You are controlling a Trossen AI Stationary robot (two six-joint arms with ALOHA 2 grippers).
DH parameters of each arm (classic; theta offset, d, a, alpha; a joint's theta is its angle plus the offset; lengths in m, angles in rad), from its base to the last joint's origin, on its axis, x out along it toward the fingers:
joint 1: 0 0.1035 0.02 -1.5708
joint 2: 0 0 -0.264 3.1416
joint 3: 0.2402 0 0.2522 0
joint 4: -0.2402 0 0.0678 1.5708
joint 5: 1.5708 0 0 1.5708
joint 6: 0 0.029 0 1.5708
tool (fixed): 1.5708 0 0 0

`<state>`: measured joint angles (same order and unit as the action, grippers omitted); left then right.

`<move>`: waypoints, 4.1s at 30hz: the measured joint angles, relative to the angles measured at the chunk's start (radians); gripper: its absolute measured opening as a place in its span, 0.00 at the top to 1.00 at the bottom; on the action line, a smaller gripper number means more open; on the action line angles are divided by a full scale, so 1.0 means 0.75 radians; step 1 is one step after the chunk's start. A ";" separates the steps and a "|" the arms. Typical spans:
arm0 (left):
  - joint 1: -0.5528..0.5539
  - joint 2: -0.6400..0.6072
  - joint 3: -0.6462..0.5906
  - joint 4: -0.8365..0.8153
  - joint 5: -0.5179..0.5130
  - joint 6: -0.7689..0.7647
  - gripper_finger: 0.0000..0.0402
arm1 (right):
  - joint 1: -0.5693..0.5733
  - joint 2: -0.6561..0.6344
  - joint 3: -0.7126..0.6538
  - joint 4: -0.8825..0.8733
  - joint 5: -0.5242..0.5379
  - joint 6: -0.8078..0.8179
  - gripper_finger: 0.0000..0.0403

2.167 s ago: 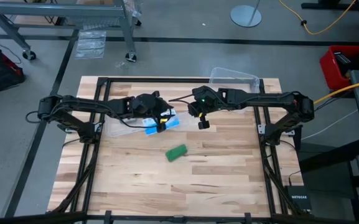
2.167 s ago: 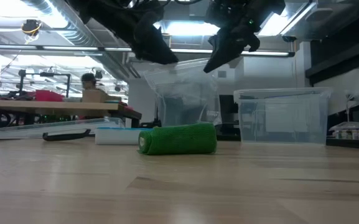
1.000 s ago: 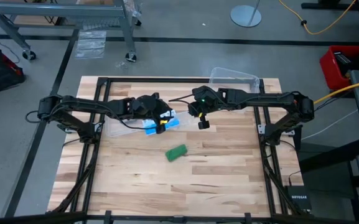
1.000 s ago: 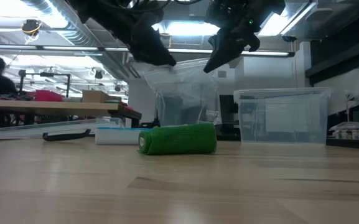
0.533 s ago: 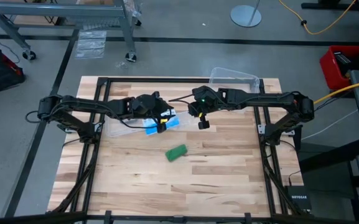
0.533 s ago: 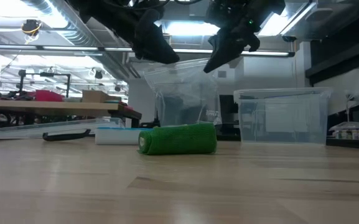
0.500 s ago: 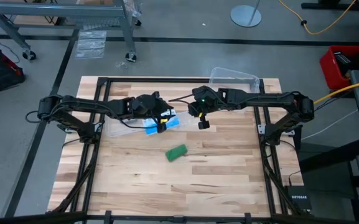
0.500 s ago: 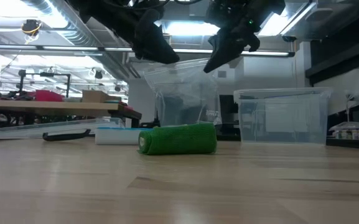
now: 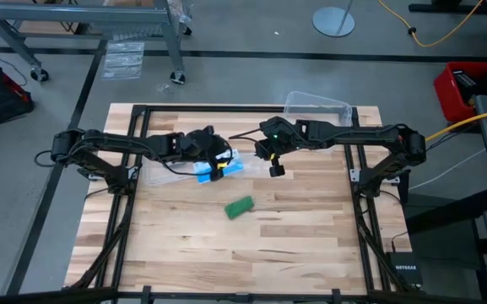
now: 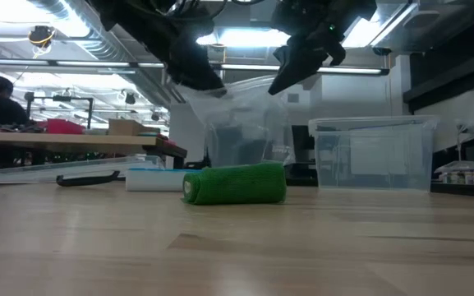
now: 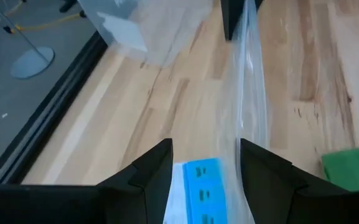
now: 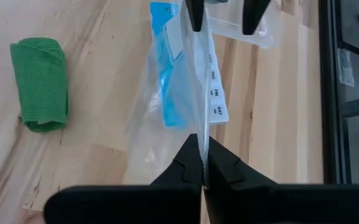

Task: Roll bandage
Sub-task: Open the transparent zip bag

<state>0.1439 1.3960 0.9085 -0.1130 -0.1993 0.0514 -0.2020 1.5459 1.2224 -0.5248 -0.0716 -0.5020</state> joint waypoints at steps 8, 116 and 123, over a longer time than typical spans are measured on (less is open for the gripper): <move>-0.023 0.000 0.000 -0.081 0.010 0.000 0.59 | 0.000 0.001 0.000 0.016 0.000 0.000 1.00; -0.239 0.066 0.000 0.364 -0.554 -0.007 1.00 | 0.122 0.184 0.196 0.048 -0.104 0.573 0.90; -0.259 0.082 0.000 0.308 -0.575 -0.033 1.00 | 0.121 0.171 0.196 0.070 0.074 0.558 0.90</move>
<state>-0.0504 1.4573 0.9085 0.1183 -0.6307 0.0266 -0.1111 1.6745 1.3693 -0.4721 -0.0161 -0.0837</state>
